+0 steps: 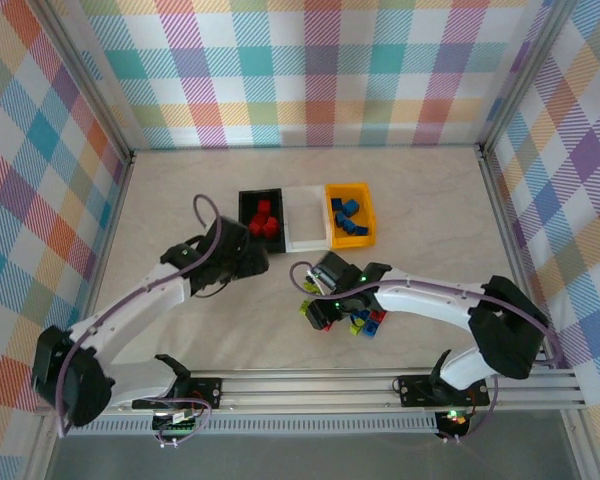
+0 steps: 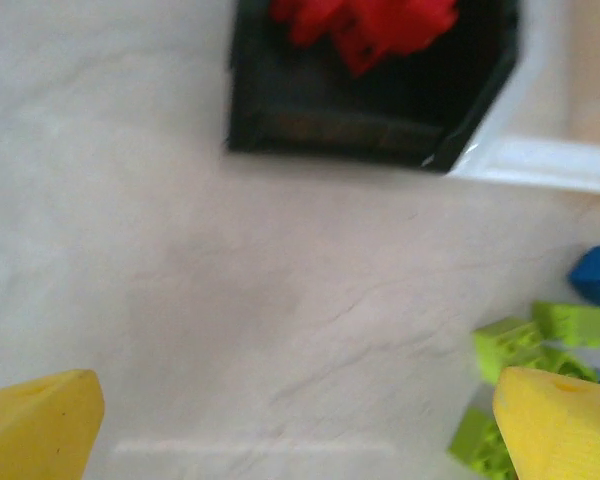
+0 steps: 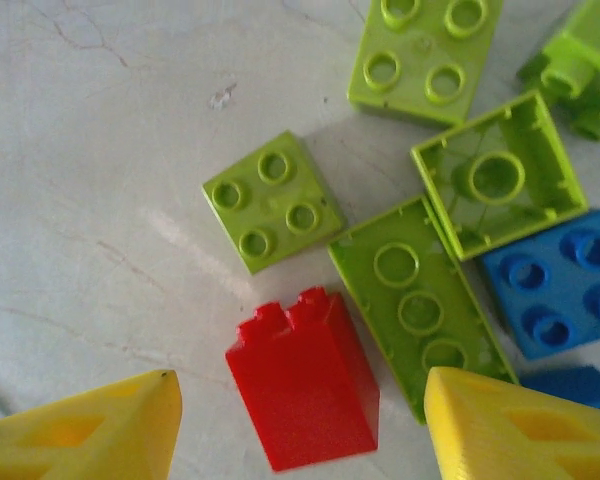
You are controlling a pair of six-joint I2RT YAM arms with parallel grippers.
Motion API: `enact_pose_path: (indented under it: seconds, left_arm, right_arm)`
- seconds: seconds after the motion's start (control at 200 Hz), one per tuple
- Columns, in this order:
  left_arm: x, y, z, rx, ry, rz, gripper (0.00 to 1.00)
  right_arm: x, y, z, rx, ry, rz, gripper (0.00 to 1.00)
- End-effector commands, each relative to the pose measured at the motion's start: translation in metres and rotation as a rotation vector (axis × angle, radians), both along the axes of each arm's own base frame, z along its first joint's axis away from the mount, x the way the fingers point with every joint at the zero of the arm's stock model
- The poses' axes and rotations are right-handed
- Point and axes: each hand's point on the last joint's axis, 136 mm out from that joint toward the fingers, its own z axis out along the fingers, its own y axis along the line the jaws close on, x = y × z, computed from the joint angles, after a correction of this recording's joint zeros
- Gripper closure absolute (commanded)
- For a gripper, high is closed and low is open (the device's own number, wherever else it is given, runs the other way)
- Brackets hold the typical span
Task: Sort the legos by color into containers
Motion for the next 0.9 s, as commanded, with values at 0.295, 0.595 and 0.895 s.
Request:
enact_pose_path:
  seconds: [0.295,0.595,0.895]
  left_arm:
    - [-0.024,0.034,0.008,0.042,-0.02,0.086,0.0]
    - [-0.02,0.032,0.003,0.04,-0.005,0.082,0.0]
    - [-0.018,0.034,0.004,0.052,-0.007,0.087,0.0]
  right_arm:
    - [0.002,-0.008,-0.016,-0.232,-0.121,0.094,0.45]
    - [-0.01,-0.004,-0.023,-0.262,-0.135,0.145,0.5]
    - [-0.007,-0.003,-0.022,-0.254,-0.156,0.138,0.61]
